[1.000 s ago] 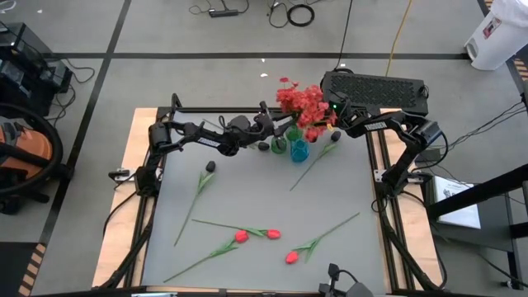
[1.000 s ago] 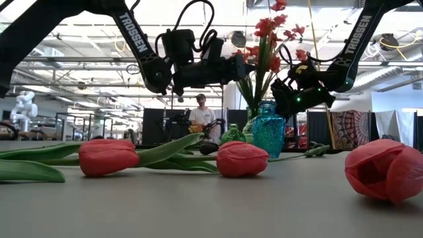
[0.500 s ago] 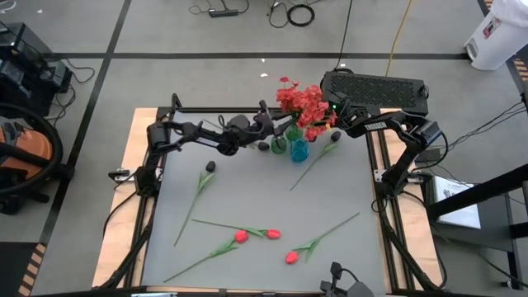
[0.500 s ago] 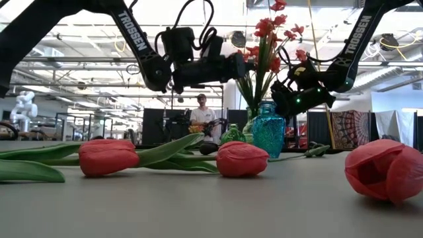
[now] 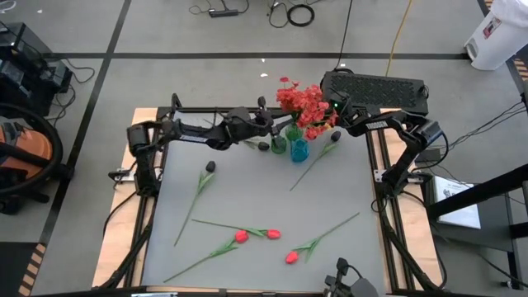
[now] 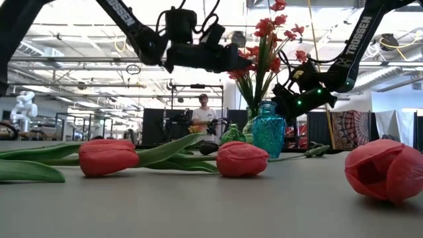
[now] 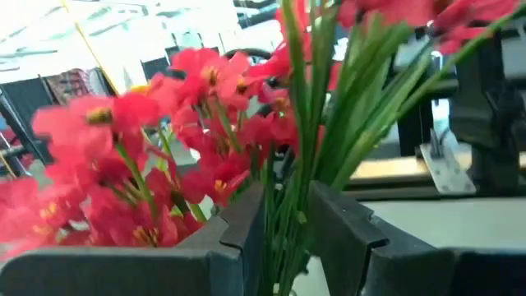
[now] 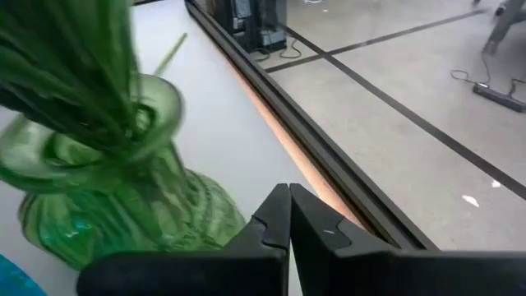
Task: Sort flowers into vase by color
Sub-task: Put the bottom left black flower into the blue vase
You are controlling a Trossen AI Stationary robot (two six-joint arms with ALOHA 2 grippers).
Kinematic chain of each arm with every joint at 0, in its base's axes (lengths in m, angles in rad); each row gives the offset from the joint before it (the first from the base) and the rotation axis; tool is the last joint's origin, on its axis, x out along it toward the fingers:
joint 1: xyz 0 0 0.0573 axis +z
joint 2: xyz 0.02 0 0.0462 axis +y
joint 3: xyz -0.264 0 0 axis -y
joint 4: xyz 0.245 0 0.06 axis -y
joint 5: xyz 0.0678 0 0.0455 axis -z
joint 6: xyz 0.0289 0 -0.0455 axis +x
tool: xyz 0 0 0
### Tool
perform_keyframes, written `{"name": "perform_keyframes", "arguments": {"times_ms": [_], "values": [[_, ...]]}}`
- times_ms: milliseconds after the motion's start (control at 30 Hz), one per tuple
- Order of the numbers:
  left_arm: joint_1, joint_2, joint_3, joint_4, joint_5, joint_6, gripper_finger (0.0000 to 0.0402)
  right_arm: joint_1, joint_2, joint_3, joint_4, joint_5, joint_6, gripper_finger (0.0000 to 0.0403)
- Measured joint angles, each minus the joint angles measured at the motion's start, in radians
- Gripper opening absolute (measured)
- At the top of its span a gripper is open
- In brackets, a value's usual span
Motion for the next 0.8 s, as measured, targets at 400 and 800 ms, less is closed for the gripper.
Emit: {"name": "perform_keyframes", "arguments": {"times_ms": [400,800], "values": [[-0.046,-0.200,-0.029,-0.332,-0.049,0.063,0.0104,-0.031,-0.139,0.000,-0.167,0.000,-0.052,0.0000],[-0.060,-0.402,-0.031,-0.877,-0.274,0.061,0.0104,-0.031,-0.448,0.000,-0.550,0.003,-0.116,0.0000]]}}
